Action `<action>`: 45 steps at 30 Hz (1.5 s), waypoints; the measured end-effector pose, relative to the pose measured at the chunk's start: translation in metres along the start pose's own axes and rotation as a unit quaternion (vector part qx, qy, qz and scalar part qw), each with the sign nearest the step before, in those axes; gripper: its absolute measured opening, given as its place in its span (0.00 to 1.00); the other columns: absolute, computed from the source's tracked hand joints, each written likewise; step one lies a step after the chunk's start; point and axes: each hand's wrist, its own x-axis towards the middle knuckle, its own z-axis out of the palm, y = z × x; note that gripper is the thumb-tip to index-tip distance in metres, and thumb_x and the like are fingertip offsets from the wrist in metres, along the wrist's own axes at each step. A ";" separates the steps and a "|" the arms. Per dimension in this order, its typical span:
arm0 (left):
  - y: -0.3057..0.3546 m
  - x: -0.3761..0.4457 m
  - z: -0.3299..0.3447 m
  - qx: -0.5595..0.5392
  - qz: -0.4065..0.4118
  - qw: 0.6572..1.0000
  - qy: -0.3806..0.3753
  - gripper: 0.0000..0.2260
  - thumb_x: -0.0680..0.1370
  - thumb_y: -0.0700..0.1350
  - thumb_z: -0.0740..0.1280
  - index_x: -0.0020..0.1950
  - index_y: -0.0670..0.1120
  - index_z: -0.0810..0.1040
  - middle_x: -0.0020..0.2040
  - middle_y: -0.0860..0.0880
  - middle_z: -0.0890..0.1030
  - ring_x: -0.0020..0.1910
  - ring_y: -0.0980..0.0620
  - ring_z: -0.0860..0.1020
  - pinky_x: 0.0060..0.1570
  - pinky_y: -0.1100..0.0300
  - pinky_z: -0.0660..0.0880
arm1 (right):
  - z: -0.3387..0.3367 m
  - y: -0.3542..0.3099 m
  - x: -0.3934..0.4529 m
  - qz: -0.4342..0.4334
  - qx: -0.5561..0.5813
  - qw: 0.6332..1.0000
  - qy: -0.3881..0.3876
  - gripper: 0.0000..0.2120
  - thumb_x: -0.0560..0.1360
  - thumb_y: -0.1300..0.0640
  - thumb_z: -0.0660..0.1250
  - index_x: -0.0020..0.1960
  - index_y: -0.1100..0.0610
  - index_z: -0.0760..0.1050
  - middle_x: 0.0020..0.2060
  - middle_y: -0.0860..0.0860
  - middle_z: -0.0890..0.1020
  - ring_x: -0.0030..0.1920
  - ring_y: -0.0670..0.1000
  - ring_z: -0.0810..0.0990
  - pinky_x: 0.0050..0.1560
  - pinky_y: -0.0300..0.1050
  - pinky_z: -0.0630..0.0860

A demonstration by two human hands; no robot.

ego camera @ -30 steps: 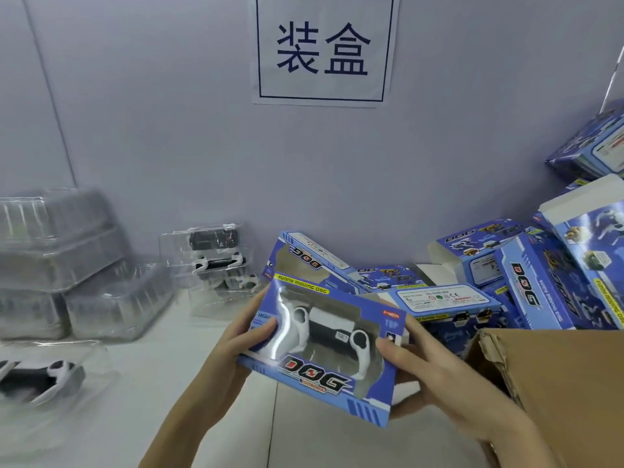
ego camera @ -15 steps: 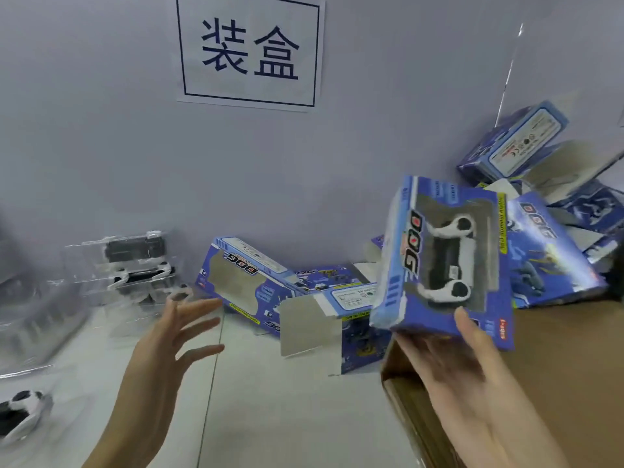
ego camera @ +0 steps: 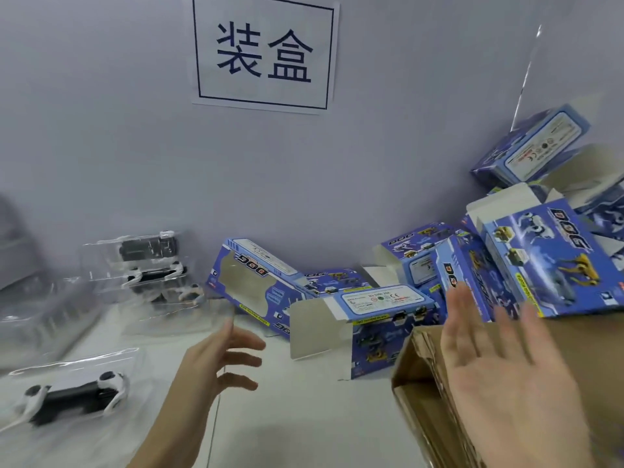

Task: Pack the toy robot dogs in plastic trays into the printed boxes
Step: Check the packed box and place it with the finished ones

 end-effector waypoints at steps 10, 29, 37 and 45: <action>-0.009 -0.014 0.024 0.119 -0.029 0.990 -0.073 0.17 0.86 0.46 0.62 0.45 0.39 0.84 0.44 0.49 0.86 0.42 0.51 0.82 0.40 0.53 0.80 | -0.026 0.101 0.069 -0.078 -0.670 0.718 -0.171 0.05 0.81 0.60 0.69 0.50 0.51 0.80 0.39 0.49 0.86 0.37 0.49 0.84 0.39 0.43 0.82; -0.025 -0.012 0.015 0.311 -0.087 0.938 -0.129 0.14 0.78 0.60 0.73 0.59 0.56 0.81 0.56 0.56 0.81 0.50 0.60 0.81 0.54 0.58 0.81 | -0.039 0.133 0.089 -0.529 -0.666 0.508 -0.136 0.08 0.75 0.56 0.77 0.55 0.54 0.88 0.48 0.47 0.88 0.50 0.49 0.82 0.56 0.48 0.73; -0.035 -0.016 0.038 0.096 -0.004 0.993 -0.062 0.33 0.70 0.38 0.81 0.64 0.58 0.67 0.58 0.54 0.84 0.51 0.64 0.84 0.43 0.69 0.80 | -0.009 0.134 0.041 -0.286 -0.513 0.796 -0.148 0.08 0.80 0.46 0.69 0.47 0.47 0.84 0.39 0.42 0.85 0.43 0.45 0.84 0.41 0.33 0.77; -0.019 -0.005 0.015 -0.022 -0.042 0.999 -0.007 0.23 0.71 0.62 0.75 0.64 0.63 0.77 0.56 0.52 0.88 0.52 0.47 0.88 0.47 0.49 0.85 | -0.045 0.127 0.045 -0.075 -0.540 0.806 -0.231 0.14 0.78 0.48 0.68 0.63 0.44 0.80 0.52 0.41 0.86 0.56 0.41 0.83 0.53 0.32 0.77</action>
